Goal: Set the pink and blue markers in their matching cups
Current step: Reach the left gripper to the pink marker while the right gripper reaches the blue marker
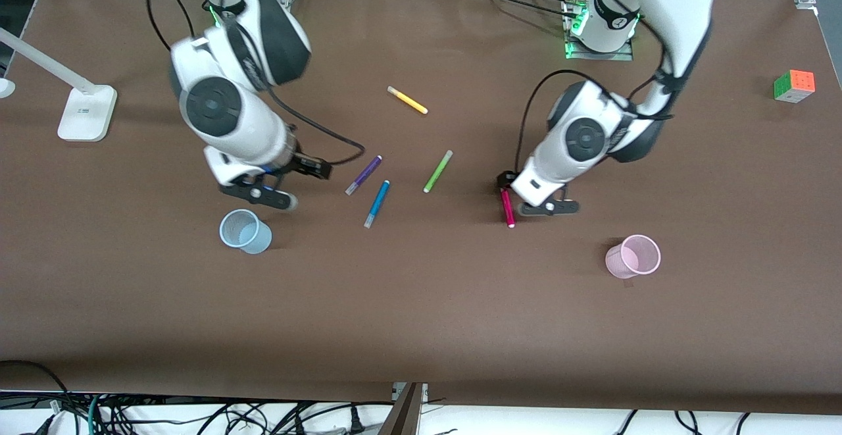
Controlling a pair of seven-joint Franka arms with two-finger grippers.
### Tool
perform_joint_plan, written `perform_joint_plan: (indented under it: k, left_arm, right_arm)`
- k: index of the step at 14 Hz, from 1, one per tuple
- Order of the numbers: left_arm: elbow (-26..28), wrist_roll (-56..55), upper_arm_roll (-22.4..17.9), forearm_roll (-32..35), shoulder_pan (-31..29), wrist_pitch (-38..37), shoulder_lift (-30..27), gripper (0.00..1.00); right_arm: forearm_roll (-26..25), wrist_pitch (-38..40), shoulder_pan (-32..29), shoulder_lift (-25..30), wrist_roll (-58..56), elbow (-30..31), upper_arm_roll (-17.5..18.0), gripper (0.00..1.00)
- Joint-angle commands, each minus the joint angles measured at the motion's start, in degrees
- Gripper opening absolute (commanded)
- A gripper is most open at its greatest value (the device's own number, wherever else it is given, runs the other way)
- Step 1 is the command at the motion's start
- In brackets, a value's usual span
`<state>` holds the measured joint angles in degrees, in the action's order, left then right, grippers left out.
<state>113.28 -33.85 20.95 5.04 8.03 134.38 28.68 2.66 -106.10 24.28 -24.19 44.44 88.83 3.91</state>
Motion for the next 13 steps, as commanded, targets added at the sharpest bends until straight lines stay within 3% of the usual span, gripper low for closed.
perform_joint_plan:
  k: [1, 4, 5, 7, 10, 13]
  left_arm:
    - [-1.0, -5.3, -0.3, 6.5, 1.5, 3.0, 4.4, 1.00]
    - [-1.0, -5.9, -0.3, 6.9, 1.9, 3.5, 5.2, 1.00]
    - [-1.0, -5.9, -0.3, 6.9, 2.0, 3.5, 5.2, 0.87]
    - [-1.0, -5.9, -0.3, 6.9, 2.3, 3.5, 5.8, 0.49]
    - [-1.1, -5.9, -0.3, 7.0, 2.8, 3.6, 6.0, 0.30]
    - [-1.1, -5.8, -0.4, 7.0, 2.7, 3.5, 5.8, 0.00]
  right_arm:
    - [0.9, -5.7, 3.6, -4.0, 4.8, -1.1, -0.4, 0.97]
    - [0.9, -11.2, 5.2, -8.6, 5.0, -1.1, -0.4, 0.97]
    - [1.0, -12.9, 5.9, -10.5, 5.0, -1.1, -0.4, 0.97]
    - [2.1, -16.2, 6.7, -13.8, 6.3, -1.2, -0.4, 0.97]
    - [5.0, -19.6, 6.7, -17.4, 6.3, -1.1, -0.4, 0.97]
    - [5.0, -21.2, 6.8, -19.1, 6.2, -1.1, -0.4, 0.97]
